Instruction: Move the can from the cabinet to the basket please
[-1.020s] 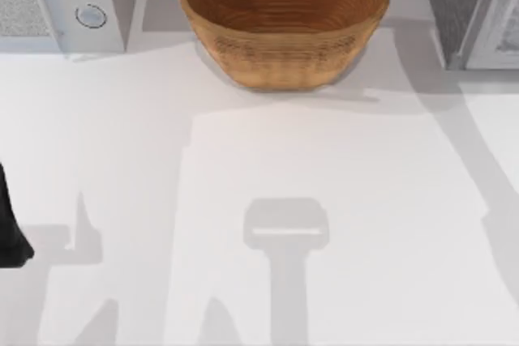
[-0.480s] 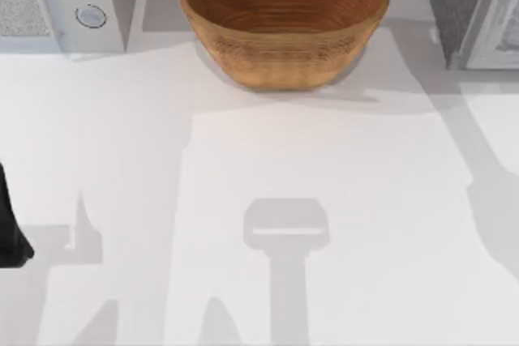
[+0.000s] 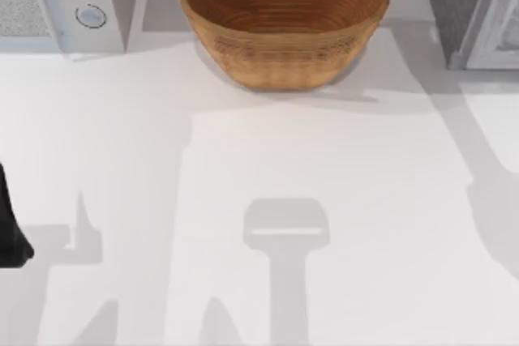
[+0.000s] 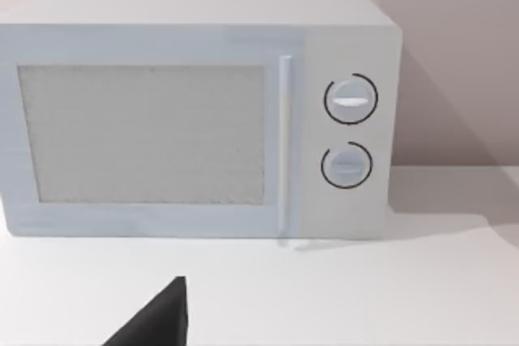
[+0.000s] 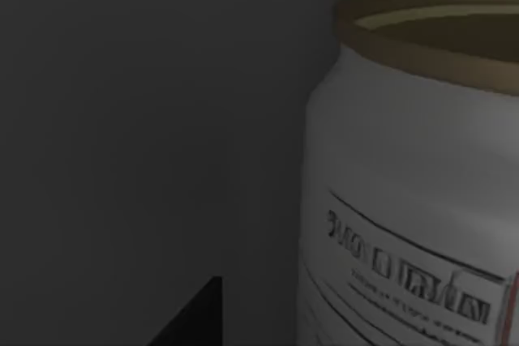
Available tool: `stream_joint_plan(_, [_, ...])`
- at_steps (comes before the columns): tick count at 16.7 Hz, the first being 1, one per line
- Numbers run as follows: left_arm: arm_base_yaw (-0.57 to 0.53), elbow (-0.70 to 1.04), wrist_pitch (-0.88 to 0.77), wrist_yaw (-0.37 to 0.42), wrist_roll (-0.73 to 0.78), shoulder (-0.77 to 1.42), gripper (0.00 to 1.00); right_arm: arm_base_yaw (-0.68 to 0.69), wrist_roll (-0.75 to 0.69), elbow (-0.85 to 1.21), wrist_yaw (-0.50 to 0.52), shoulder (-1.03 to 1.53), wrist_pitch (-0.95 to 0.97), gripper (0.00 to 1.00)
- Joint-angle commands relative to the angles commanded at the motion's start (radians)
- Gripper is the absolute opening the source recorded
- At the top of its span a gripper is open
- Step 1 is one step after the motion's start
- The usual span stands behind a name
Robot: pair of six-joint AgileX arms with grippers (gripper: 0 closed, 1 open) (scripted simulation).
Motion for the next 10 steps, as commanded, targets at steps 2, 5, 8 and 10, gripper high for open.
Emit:
stream_joint_plan(2, [0.0, 0.0, 0.0, 0.0, 0.0, 0.0, 1.0, 0.0, 0.0, 0.0, 0.0, 0.0, 0.0, 0.55])
stream_joint_plan(5, [0.0, 0.0, 0.0, 0.0, 0.0, 0.0, 1.0, 0.0, 0.0, 0.0, 0.0, 0.0, 0.0, 0.32])
stream_joint_plan(8, [0.0, 0.0, 0.0, 0.0, 0.0, 0.0, 1.0, 0.0, 0.0, 0.0, 0.0, 0.0, 0.0, 0.1])
stream_joint_plan(10, [0.0, 0.0, 0.0, 0.0, 0.0, 0.0, 1.0, 0.0, 0.0, 0.0, 0.0, 0.0, 0.0, 0.0])
